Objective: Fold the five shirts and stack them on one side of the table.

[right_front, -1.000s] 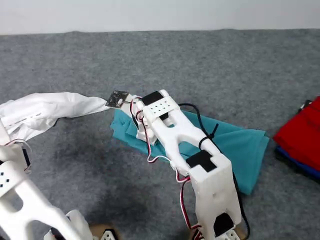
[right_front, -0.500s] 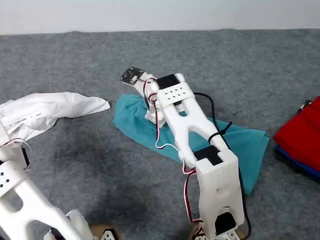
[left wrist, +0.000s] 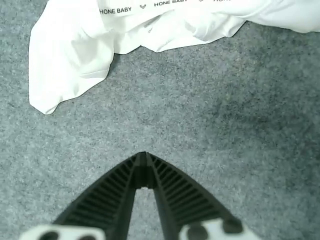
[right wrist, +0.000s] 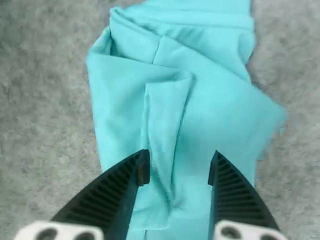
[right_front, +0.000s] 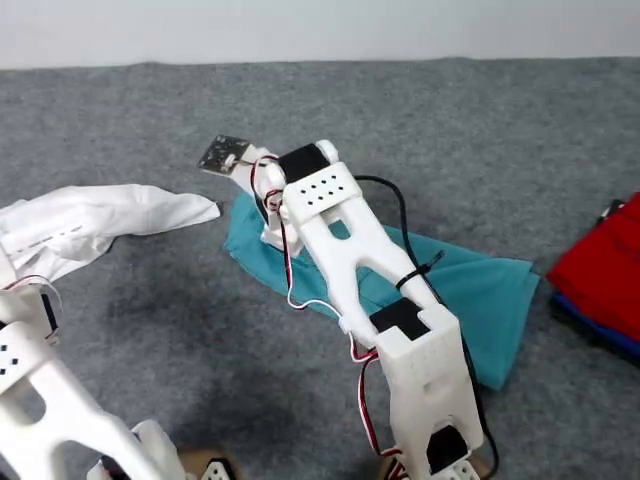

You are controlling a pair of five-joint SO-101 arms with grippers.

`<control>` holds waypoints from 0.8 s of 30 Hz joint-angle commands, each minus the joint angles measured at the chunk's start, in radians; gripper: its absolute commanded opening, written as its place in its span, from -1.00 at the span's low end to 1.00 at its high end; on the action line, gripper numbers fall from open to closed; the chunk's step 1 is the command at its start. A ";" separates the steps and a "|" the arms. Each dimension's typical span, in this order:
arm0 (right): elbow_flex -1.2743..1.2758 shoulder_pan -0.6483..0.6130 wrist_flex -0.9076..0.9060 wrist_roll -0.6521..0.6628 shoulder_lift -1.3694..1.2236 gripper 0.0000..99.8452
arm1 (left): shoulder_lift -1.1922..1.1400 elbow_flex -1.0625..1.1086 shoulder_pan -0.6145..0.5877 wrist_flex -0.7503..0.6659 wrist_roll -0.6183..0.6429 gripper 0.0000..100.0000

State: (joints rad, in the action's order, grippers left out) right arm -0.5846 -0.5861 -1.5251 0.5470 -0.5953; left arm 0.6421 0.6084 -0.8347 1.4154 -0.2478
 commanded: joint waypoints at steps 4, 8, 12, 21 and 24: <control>-0.052 -0.059 -0.038 0.000 0.015 -0.59 | 0.006 -0.002 0.005 -0.032 -0.009 -1.00; -0.046 -0.087 -0.038 0.003 0.004 -0.59 | 0.006 0.012 0.005 -0.055 -0.009 -1.00; -0.046 -0.070 0.007 0.006 -0.073 -0.59 | 0.006 0.013 0.005 -0.055 -0.009 -1.00; -0.052 0.053 0.093 0.084 -0.159 -0.59 | 0.006 0.013 0.005 -0.055 -0.009 -1.00; -0.094 0.090 0.074 0.107 -0.159 -0.59 | 0.005 0.013 0.005 -0.055 -0.009 -1.00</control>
State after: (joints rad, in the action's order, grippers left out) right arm -0.5923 -0.5355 -1.4454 0.6268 -0.7748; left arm 0.6421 0.6252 -0.8347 1.3802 -0.2478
